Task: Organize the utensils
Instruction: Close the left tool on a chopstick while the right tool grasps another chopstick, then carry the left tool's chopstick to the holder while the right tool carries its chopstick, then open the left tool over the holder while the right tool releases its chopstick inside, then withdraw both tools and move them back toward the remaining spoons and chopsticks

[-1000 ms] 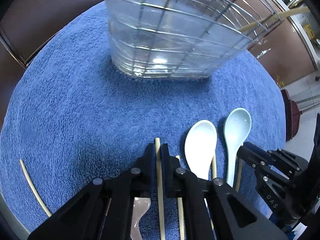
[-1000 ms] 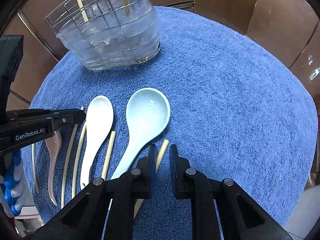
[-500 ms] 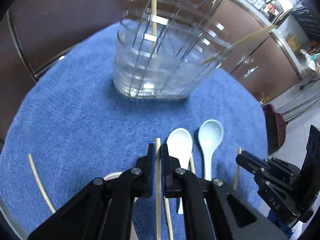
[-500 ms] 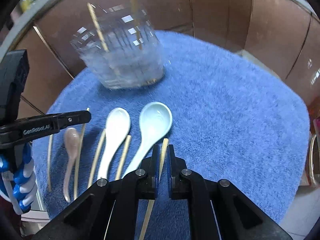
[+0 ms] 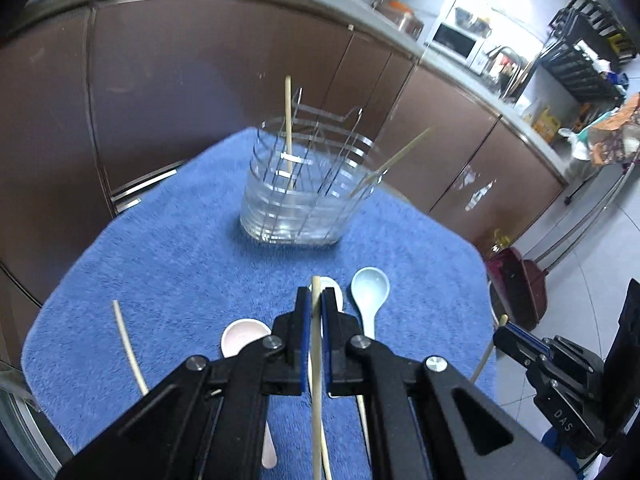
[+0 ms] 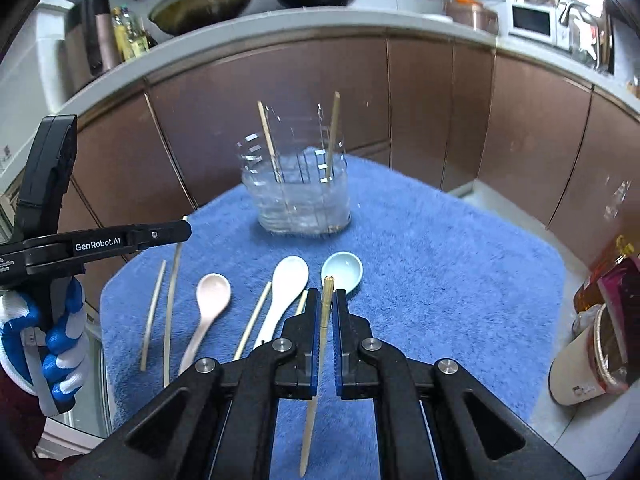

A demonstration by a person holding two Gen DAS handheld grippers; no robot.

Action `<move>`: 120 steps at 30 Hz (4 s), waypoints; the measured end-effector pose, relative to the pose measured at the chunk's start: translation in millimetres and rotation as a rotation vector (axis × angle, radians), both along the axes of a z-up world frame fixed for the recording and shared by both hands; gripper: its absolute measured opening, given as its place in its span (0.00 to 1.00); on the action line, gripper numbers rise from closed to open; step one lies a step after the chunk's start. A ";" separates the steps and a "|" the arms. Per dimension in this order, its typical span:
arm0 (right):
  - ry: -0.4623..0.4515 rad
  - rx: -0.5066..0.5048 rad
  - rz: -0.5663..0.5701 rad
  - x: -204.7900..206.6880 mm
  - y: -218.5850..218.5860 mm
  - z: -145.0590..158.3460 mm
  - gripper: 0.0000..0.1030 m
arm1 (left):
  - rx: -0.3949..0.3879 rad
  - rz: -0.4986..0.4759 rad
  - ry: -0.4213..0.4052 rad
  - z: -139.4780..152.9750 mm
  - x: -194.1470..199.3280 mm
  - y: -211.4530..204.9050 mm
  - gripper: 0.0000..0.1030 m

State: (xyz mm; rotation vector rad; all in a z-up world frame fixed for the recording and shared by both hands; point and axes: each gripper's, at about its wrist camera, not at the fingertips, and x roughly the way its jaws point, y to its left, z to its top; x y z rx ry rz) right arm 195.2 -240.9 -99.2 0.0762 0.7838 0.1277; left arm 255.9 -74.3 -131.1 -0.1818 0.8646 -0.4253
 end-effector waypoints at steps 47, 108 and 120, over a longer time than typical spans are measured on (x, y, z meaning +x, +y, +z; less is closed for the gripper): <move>-0.477 0.040 0.085 138.1 28.7 144.2 0.05 | -0.073 0.308 -0.644 156.0 120.5 1.8 0.04; -0.499 0.101 -0.098 -70.4 6.4 113.8 0.49 | 0.080 0.271 -0.569 125.2 -93.0 92.2 0.72; -0.493 0.127 -0.109 -95.7 -0.3 109.7 0.52 | 0.035 0.222 -0.433 105.1 -101.9 101.6 0.72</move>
